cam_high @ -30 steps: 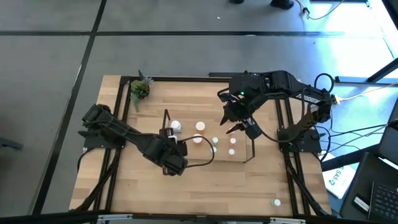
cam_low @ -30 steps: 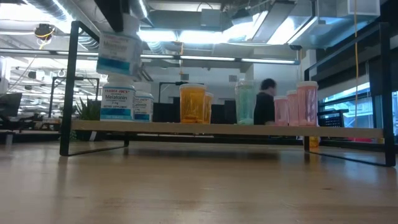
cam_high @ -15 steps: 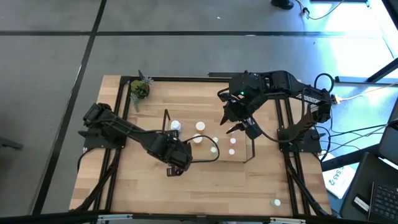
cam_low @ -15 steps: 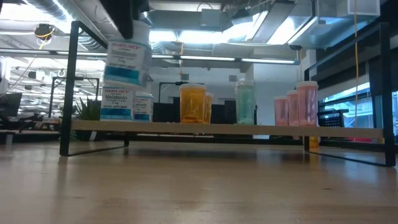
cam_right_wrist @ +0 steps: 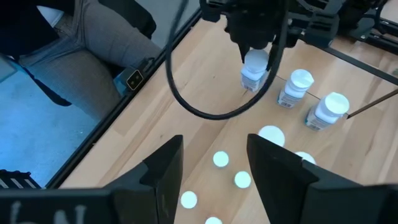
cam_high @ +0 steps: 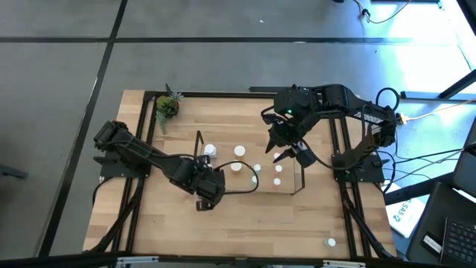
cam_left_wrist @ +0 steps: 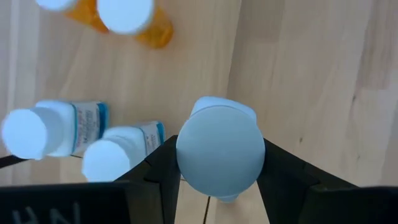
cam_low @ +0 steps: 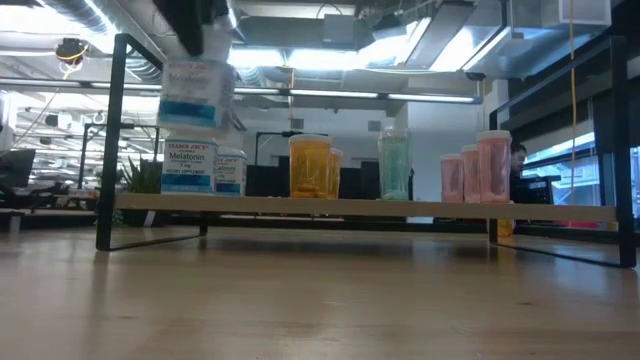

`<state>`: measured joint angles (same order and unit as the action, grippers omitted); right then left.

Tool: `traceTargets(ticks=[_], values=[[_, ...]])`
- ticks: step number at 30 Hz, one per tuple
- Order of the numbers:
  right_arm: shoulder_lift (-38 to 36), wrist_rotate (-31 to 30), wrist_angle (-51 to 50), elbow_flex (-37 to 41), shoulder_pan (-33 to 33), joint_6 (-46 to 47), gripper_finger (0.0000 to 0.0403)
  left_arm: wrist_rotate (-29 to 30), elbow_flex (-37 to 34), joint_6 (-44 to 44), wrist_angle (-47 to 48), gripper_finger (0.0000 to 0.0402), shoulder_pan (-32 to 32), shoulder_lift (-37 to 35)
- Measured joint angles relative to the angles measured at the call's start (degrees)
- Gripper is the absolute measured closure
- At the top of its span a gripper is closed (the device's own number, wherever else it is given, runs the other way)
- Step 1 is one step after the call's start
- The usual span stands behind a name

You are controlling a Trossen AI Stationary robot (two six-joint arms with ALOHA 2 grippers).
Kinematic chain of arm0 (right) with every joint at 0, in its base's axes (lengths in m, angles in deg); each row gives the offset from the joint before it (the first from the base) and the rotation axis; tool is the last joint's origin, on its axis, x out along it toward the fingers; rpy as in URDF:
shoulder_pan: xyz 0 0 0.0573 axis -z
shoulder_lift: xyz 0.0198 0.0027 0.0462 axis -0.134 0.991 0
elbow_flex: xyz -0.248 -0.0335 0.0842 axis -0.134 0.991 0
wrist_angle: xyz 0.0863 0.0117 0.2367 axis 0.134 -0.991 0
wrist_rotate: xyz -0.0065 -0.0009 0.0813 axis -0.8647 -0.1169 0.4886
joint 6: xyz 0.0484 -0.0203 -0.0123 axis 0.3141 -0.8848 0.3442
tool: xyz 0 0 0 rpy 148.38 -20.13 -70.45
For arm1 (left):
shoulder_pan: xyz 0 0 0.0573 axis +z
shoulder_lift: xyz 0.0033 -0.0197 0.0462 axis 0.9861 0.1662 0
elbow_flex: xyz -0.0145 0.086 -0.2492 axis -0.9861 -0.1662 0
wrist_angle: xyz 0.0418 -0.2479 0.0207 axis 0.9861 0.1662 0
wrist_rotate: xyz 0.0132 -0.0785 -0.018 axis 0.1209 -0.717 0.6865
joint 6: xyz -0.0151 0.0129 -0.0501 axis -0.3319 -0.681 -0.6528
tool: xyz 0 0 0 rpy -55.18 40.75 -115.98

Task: Pick and place medicine bottles onto shelf by color
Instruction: Put the white pill bottle on the shelf aligned with the other white pill bottle

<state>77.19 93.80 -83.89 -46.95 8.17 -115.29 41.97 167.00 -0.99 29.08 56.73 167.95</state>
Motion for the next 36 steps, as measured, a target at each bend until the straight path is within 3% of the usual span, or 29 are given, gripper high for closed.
traceTargets(ticks=[17,30,36], values=[[0.0,0.2,0.4,0.0,0.0,0.0,0.0223,-1.5,-16.7,-2.9,-16.2,0.0244,1.5,-13.9],[0.0,0.1,0.9,0.0,0.0,-0.1,0.0223,-4.2,-17.2,2.0,-20.1,0.0244,3.2,-14.0],[0.0,0.1,0.9,0.0,0.0,-0.2,0.0223,-6.5,-15.7,4.9,-20.0,0.0244,0.6,-14.0]])
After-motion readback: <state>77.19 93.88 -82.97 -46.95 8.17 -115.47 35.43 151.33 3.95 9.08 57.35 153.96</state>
